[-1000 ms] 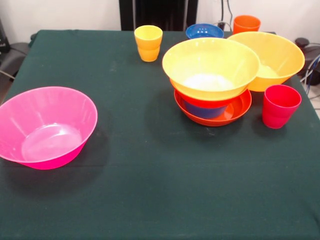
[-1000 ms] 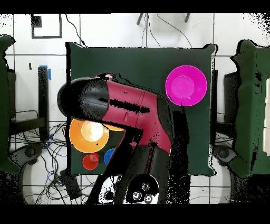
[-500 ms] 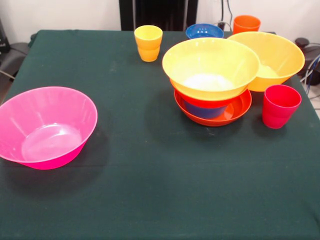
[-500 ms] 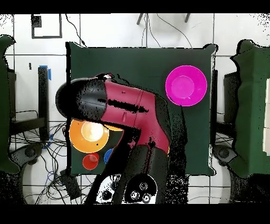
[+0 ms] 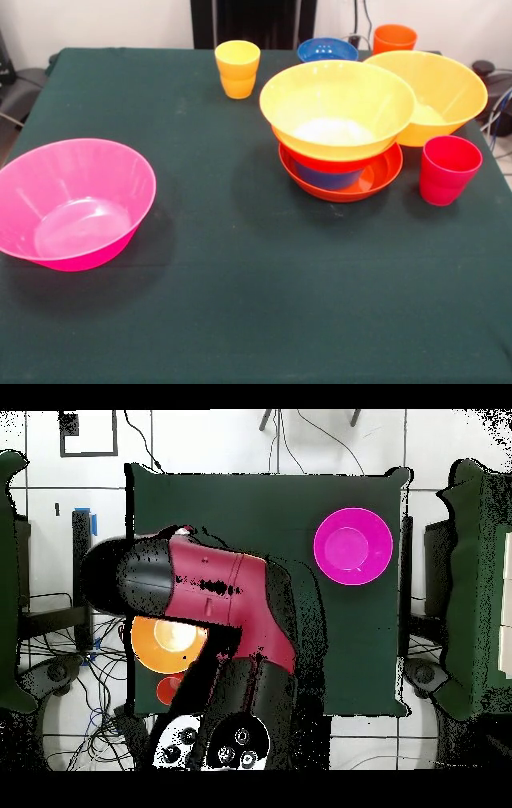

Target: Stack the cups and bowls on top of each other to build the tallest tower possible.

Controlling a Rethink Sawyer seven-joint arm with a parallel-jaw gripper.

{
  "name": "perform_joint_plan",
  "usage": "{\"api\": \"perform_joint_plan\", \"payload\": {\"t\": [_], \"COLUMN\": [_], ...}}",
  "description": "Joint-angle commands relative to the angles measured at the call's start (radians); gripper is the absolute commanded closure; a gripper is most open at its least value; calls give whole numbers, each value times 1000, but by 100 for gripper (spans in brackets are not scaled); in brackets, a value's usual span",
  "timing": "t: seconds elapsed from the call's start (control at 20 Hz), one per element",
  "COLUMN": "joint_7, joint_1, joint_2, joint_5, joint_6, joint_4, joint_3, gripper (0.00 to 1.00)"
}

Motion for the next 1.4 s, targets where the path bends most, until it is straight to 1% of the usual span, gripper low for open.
{"api": "perform_joint_plan", "payload": {"t": [0.05, 0.25, 0.6, 1.05, 1.15, 1.4], "joint_7": [100, 128, 143, 140, 138, 136], "joint_1": [28, 42, 52, 50, 56, 50], "joint_2": [92, 102, 114, 116, 120, 116], "joint_5": [-40, -29, -10, 8, -7, 5], "joint_6": [-1, -57, -134, -209, -239, -277], "joint_4": [-4, 27, 70, 129, 136, 171], "joint_3": [74, 73, 74, 85, 75, 89], "gripper": [0, 0, 0, 0, 0, 0]}}
